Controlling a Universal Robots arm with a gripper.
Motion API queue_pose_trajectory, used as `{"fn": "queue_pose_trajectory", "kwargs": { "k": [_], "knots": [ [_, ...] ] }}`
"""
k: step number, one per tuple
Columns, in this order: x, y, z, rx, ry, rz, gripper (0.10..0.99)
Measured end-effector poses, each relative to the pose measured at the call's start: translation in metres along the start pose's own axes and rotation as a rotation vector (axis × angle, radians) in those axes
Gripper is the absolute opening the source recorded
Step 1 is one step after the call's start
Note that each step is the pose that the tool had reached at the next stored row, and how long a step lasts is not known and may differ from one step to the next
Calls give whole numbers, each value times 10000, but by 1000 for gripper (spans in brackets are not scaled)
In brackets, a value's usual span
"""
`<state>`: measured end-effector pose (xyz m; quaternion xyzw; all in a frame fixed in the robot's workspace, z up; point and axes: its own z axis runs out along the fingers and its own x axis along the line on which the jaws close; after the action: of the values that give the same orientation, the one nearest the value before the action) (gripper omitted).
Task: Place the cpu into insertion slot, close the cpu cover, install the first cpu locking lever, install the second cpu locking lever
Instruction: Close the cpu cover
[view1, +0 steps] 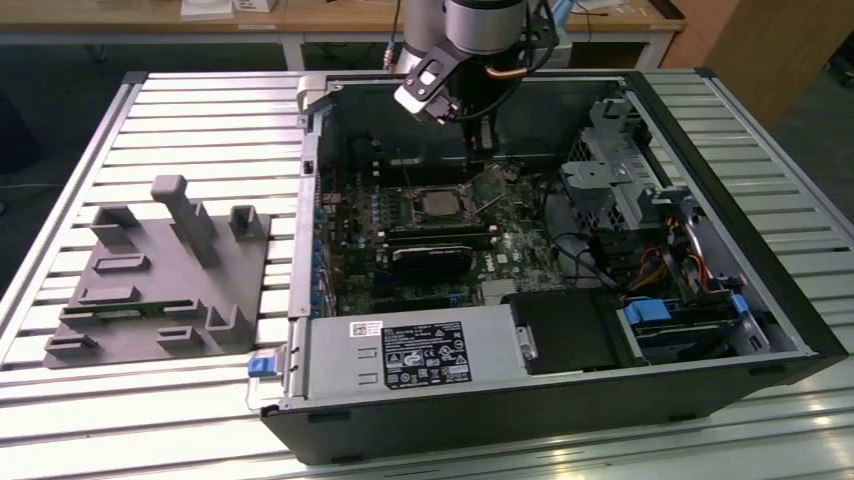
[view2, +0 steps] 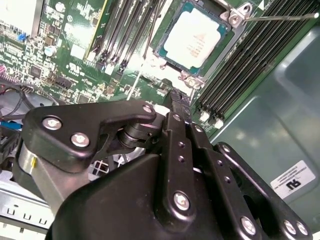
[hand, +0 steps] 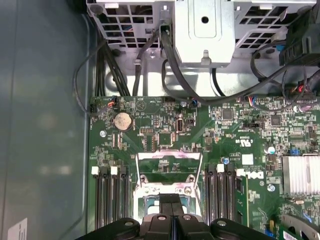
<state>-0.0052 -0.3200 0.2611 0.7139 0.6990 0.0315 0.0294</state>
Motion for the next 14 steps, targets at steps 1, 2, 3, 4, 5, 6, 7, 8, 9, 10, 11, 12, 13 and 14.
{"fn": "queue_pose_trajectory", "kwargs": {
  "k": [1, 2, 3, 4, 5, 6, 7, 8, 9, 10, 11, 12, 13, 14],
  "knots": [
    [0, 10, 1, 0, 0, 0, 106],
    [0, 21, 2, 0, 0, 0, 106],
    [1, 31, 3, 0, 0, 0, 106],
    [1, 42, 4, 0, 0, 0, 106],
    [1, 52, 4, 0, 0, 0, 106],
    [1, 62, 5, 0, 0, 0, 106],
    [2, 71, 6, 0, 0, 1, 106],
    [2, 81, 7, 0, 0, 0, 106],
    [2, 91, 8, 0, 0, 0, 106],
    [2, 102, 9, 0, -1, 0, 106],
    [2, 113, 10, 0, 0, 0, 106],
    [3, 126, 11, 0, 0, -1, 106],
    [3, 138, 12, 0, -1, 0, 106],
    [3, 149, 13, 0, -1, 0, 106]
  ]
}}
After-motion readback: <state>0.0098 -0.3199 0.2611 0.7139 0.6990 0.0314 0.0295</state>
